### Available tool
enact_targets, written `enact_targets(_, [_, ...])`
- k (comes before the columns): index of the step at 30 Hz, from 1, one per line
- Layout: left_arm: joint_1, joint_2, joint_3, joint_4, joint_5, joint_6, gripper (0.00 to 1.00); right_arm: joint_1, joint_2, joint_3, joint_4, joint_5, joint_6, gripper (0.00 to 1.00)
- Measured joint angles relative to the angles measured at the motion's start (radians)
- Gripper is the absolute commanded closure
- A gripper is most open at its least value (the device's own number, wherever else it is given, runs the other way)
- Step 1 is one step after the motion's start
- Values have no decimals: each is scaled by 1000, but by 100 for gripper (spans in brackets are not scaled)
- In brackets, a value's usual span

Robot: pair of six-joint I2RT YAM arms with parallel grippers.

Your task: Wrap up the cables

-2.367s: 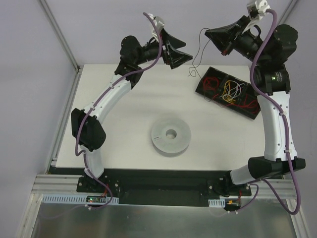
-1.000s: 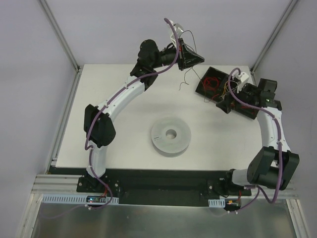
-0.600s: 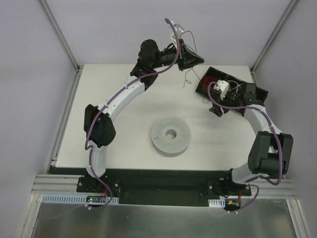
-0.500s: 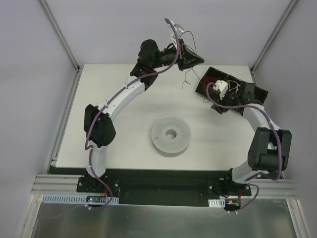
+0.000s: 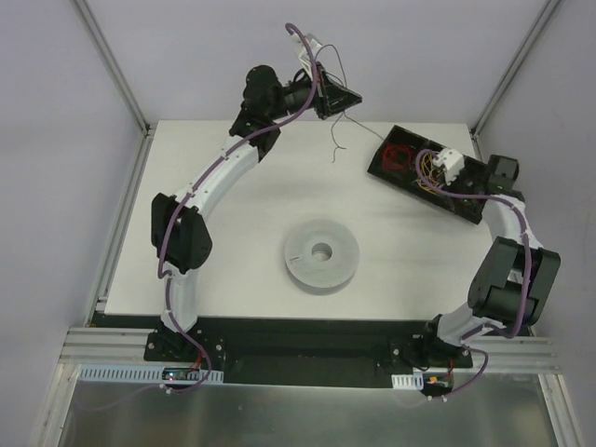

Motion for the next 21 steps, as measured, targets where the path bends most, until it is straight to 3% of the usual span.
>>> enact_targets(9, [143, -80, -22, -38, -24, -22, 100, -247, 44, 332, -79, 1, 48, 100])
enact_targets(21, [140, -328, -291, -6, 8, -28, 100, -245, 248, 517, -90, -10, 277, 100])
